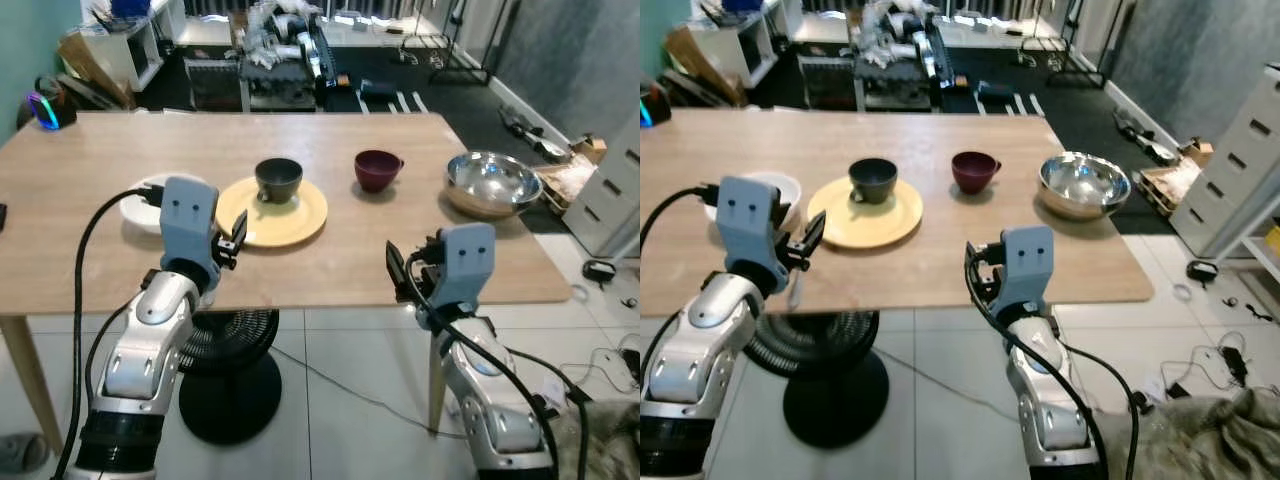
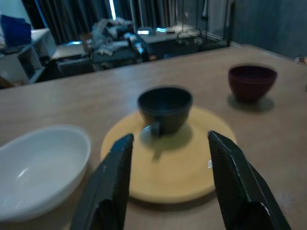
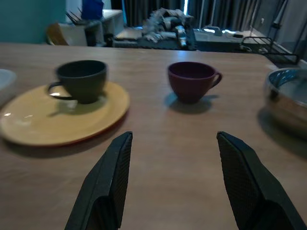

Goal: Setting the table

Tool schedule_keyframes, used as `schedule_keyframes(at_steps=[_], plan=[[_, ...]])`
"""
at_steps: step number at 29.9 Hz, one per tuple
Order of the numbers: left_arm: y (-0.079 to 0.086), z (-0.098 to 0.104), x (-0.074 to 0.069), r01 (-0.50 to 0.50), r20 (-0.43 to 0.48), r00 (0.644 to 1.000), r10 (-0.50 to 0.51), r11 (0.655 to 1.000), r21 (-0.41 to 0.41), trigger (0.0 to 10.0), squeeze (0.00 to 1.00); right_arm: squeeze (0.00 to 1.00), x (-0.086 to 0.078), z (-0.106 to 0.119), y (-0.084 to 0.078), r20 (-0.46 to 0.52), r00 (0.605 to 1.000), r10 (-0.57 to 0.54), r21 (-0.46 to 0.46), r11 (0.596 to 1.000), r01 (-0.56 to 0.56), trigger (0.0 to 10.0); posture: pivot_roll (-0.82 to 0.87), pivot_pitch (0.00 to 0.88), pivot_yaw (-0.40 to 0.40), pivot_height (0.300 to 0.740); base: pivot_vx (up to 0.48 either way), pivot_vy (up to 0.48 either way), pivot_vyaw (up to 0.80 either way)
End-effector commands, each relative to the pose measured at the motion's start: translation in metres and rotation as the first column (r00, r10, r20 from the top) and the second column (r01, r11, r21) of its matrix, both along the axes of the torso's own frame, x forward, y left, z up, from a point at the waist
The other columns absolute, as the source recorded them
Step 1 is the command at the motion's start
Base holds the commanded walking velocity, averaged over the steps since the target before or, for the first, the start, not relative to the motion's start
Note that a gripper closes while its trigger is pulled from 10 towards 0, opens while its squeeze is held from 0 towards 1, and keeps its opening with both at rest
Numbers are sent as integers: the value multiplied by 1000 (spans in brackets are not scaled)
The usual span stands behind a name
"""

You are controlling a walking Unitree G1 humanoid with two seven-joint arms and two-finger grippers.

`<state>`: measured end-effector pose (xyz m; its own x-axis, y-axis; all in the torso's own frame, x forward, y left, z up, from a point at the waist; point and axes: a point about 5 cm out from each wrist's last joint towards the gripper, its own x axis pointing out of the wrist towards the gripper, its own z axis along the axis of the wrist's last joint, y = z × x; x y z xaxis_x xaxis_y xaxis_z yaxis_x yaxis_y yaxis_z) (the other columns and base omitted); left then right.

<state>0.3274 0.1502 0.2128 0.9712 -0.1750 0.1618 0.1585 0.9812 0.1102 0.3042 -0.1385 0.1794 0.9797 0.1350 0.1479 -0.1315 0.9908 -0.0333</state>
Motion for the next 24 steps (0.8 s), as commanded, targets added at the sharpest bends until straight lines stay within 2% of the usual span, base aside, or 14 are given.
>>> schedule_keyframes(at_steps=[1,7,14,22,24], plan=[[6,-7,-2,-23,-24,999,23,1000,10,10000,0,0,-1,2,3,6,1000,15,1,1000,-15,10000,-45,0,50,740,480,0,0],[6,-8,-2,-25,-26,999,26,1000,9,10000,0,0,-2,2,6,6,999,41,-4,999,-41,10000,-45,0,48,740,480,0,0],[6,-9,-2,-26,-39,999,26,1000,11,10000,0,0,-1,1,10,-16,998,66,40,997,-66,10000,-44,0,49,740,409,0,0],[6,-10,-4,-16,-43,999,17,1000,27,10000,0,0,-3,0,19,-31,995,99,68,993,-97,10000,-40,0,49,740,0,0,0],[5,-11,-5,-6,-42,999,8,999,34,10000,0,0,-1,-2,19,-37,997,65,50,997,-63,10000,-36,0,48,740,0,0,0]])
